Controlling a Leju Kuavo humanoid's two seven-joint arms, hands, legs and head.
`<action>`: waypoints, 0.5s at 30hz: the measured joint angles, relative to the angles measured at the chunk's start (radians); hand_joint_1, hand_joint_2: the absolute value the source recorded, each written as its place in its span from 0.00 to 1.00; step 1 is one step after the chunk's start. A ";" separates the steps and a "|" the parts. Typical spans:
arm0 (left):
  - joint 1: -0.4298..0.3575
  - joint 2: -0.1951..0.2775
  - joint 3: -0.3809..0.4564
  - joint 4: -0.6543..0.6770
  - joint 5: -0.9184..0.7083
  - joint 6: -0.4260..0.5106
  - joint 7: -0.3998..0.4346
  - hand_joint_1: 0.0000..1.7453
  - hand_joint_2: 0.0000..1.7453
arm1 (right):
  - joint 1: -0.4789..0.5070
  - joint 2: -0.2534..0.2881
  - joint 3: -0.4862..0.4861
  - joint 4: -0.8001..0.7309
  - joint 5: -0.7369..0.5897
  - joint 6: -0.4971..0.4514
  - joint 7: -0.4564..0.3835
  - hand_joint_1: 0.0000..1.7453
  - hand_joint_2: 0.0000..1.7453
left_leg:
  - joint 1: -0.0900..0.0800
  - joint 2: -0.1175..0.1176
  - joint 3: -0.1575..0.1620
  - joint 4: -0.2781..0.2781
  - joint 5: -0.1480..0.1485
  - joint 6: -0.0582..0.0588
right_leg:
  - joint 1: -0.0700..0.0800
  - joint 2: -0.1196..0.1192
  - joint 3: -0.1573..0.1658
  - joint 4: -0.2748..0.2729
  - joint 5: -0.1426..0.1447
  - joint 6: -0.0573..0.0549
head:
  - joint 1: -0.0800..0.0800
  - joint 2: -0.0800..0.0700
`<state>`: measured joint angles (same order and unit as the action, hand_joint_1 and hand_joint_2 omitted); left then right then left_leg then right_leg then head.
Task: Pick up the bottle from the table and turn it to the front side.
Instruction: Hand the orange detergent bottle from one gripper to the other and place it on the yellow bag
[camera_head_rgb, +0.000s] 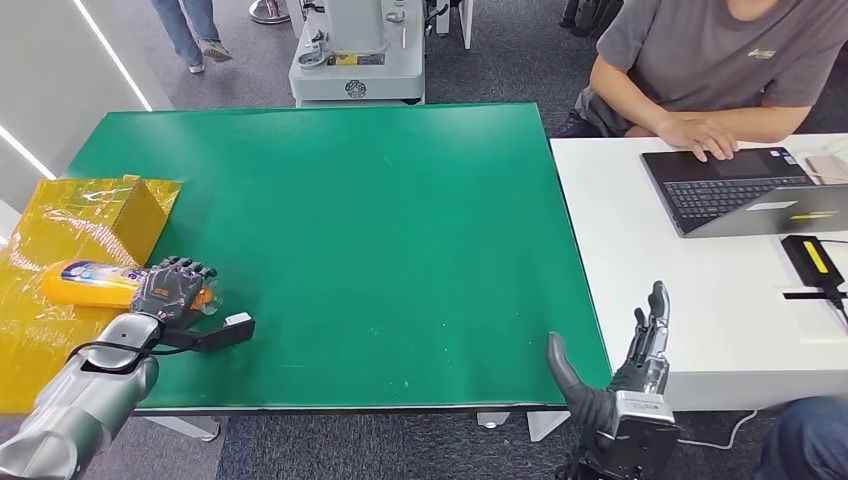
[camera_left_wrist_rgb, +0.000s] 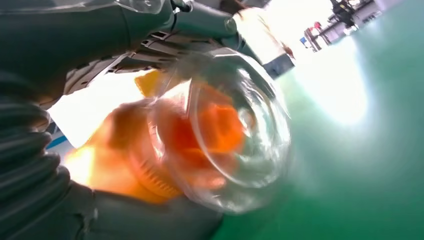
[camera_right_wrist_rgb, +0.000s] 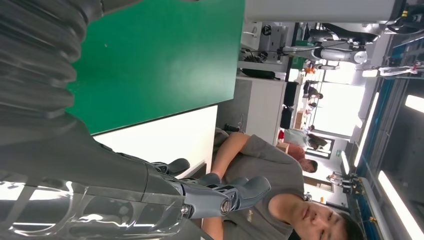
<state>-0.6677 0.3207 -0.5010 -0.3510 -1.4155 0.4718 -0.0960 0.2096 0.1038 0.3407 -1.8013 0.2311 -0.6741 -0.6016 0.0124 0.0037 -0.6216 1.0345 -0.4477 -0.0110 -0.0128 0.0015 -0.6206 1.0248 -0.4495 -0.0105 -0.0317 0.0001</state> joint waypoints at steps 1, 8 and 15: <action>0.000 0.000 0.003 0.000 -0.001 0.006 0.000 0.00 1.00 | 0.000 0.000 0.000 0.001 -0.001 0.000 0.000 0.00 1.00 | 0.000 0.000 0.000 0.000 0.000 0.000 | 0.000 0.000 0.000 0.000 0.000 0.000 | 0.000 0.000; 0.000 -0.004 0.020 0.000 -0.011 0.034 -0.002 0.00 1.00 | -0.010 0.000 0.004 0.007 -0.005 0.001 0.002 0.00 1.00 | 0.000 0.000 0.001 0.000 0.000 0.000 | 0.000 0.000 0.000 0.000 0.000 0.000 | 0.000 0.000; 0.003 -0.009 0.044 0.000 -0.025 0.068 -0.018 0.00 1.00 | -0.012 0.000 0.004 0.008 0.000 0.004 0.003 0.00 1.00 | 0.000 0.000 0.001 0.000 0.000 0.000 | 0.000 0.000 0.000 0.000 0.000 0.000 | 0.000 0.000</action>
<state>-0.6650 0.3120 -0.4565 -0.3512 -1.4403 0.5402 -0.1138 0.1972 0.1038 0.3443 -1.7933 0.2306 -0.6701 -0.5988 0.0124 0.0037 -0.6210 1.0342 -0.4476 -0.0111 -0.0127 0.0015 -0.6203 1.0248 -0.4495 -0.0107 -0.0317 0.0000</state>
